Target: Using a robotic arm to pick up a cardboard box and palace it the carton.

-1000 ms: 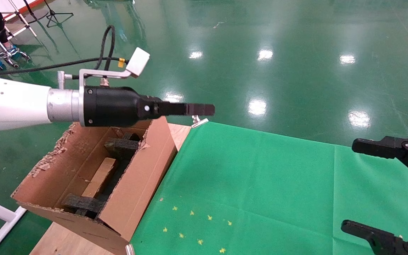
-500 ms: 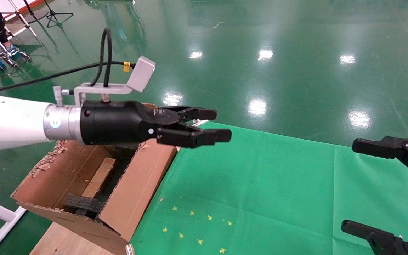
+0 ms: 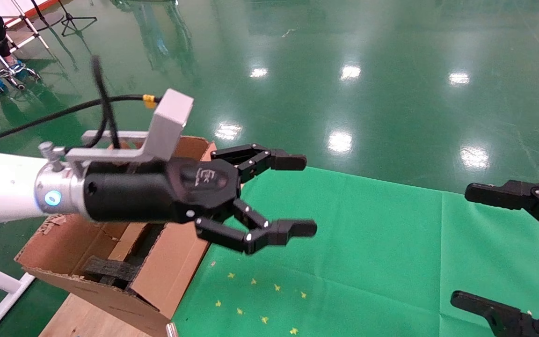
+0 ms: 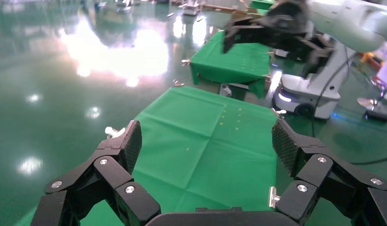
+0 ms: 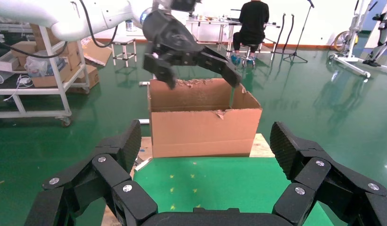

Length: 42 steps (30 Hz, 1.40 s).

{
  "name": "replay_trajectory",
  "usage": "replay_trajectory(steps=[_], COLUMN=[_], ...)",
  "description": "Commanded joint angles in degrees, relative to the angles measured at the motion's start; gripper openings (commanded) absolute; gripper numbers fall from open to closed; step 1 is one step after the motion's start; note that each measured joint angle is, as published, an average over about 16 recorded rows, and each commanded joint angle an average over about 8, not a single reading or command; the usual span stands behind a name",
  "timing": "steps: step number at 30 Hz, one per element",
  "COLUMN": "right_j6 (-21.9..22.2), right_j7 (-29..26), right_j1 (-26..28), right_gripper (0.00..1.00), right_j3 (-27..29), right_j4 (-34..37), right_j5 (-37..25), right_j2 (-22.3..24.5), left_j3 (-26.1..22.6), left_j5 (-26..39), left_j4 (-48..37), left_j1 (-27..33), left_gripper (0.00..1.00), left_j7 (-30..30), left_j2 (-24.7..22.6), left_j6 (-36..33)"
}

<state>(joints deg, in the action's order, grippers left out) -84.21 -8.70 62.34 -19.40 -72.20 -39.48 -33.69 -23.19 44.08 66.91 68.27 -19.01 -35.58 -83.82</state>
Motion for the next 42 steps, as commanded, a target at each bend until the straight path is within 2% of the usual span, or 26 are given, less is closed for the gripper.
replay_trajectory(steps=[1,8,14,42], right_j6=[0.0,0.01,0.02,0.02], right_j7=[0.0,0.0,0.01,0.01], right_j1=[0.0,0.0,-0.01,-0.01], right_gripper=[1.0,1.0,1.0,1.0], right_j3=[0.0,0.0,0.0,-0.01], right_j4=[0.0,0.0,0.01,0.02], right_j5=[0.0,0.0,0.01,0.02], right_j2=[0.0,0.0,0.01,0.01], left_j3=[1.57,6.56,8.66,7.13], left_j5=[-0.49,-2.03,-2.72,-2.25], left_j4=[1.46,6.11,8.05,6.62], left_j1=[-1.47,-6.15,-8.13,-6.7], left_gripper=[1.0,1.0,1.0,1.0], left_j7=[1.81,7.46,9.21,8.11], left_j2=[0.12,0.5,0.65,0.57], left_j6=[-0.41,-1.71,-2.28,-1.86])
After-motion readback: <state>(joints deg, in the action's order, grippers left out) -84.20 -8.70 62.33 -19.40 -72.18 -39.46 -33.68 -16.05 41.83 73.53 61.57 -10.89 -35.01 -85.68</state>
